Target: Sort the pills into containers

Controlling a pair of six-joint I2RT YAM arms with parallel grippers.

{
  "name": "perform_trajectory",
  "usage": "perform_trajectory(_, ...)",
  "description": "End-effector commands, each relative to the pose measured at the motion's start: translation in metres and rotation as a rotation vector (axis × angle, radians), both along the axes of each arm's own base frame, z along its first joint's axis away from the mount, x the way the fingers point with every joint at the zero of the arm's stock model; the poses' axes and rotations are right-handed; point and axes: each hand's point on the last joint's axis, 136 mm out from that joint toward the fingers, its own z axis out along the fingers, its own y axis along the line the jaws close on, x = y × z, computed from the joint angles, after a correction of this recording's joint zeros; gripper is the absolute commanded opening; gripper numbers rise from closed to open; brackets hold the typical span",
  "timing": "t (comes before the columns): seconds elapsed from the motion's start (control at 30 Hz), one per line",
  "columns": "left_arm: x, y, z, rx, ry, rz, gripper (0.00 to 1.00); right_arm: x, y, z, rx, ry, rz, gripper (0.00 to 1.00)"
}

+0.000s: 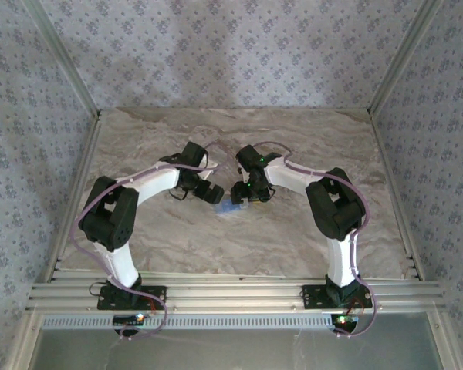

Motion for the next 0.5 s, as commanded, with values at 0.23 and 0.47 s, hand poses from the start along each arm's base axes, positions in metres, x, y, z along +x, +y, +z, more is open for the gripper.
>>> perform_trajectory(0.23,-0.003,0.001,-0.006,-0.014,0.038,0.015,0.99,-0.015,-0.014,-0.026,-0.091,0.08,0.01,0.66)
perform_trajectory(0.47,-0.003,-0.001,0.004,-0.037,0.019,0.017,1.0,-0.004,-0.005,-0.003,-0.062,0.048,0.015,0.67)
